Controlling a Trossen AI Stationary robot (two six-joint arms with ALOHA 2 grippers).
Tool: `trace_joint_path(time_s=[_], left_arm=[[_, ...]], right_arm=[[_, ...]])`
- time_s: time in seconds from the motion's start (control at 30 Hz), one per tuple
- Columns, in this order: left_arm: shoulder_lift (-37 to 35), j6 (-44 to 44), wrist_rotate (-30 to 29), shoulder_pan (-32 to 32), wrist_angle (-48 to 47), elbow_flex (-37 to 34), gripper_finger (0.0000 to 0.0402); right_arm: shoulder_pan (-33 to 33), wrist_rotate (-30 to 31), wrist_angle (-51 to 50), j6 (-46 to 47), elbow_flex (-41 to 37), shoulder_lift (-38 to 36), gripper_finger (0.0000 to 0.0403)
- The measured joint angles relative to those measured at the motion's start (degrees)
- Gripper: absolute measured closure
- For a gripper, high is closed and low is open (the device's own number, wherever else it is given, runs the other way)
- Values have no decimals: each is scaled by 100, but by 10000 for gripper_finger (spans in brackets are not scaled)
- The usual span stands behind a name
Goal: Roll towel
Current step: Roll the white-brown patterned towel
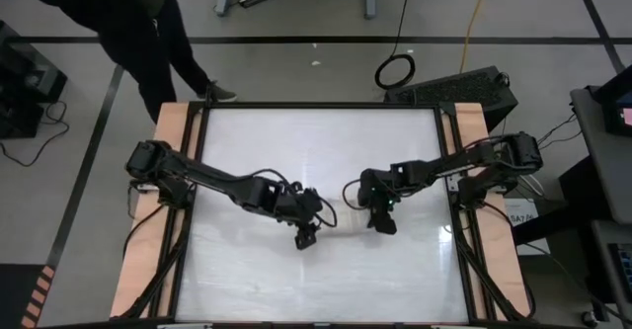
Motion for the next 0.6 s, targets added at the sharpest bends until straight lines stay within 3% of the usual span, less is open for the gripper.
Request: trace_joint_path(time_s=[0.17, 0.33, 0.6], left_arm=[[302, 1, -214, -104, 233, 0, 142], [467, 374, -1084, -342, 265, -3, 130], [491, 877, -1307, -448, 336, 0, 24]], right_arm=[[-222, -506, 24, 131, -162, -2, 259], [-351, -673, 32, 82, -211, -4, 259], [-534, -1030, 80, 100, -216, -4, 259]])
